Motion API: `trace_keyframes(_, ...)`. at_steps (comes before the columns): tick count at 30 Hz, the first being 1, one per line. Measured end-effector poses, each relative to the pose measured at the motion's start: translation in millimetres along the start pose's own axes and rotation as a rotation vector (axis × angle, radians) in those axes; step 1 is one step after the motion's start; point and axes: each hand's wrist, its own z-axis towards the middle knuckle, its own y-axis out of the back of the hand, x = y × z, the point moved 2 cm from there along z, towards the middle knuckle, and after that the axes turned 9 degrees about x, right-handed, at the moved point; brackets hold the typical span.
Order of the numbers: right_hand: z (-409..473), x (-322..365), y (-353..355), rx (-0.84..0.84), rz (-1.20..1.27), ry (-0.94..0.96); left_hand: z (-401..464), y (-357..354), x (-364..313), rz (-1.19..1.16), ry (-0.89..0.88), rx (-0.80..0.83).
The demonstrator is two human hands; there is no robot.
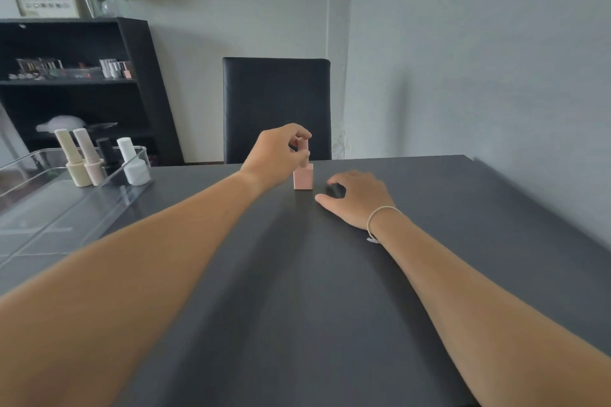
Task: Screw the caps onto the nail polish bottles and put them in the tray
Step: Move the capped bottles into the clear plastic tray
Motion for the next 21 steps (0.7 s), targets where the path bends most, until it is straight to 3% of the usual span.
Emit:
trace_keyframes(12, -1.6, 10.2, -0.5, -0.023, 0.041, 0.018, -13.0, 36.3, 9.0, -0.109, 0.047, -0.153)
trace_keyframes(21, 1.9, 106.9, -27.7, -0.006, 0.222, 0.338, -42.3, 132.3, 35.6, -0.040, 0.051, -0.284)
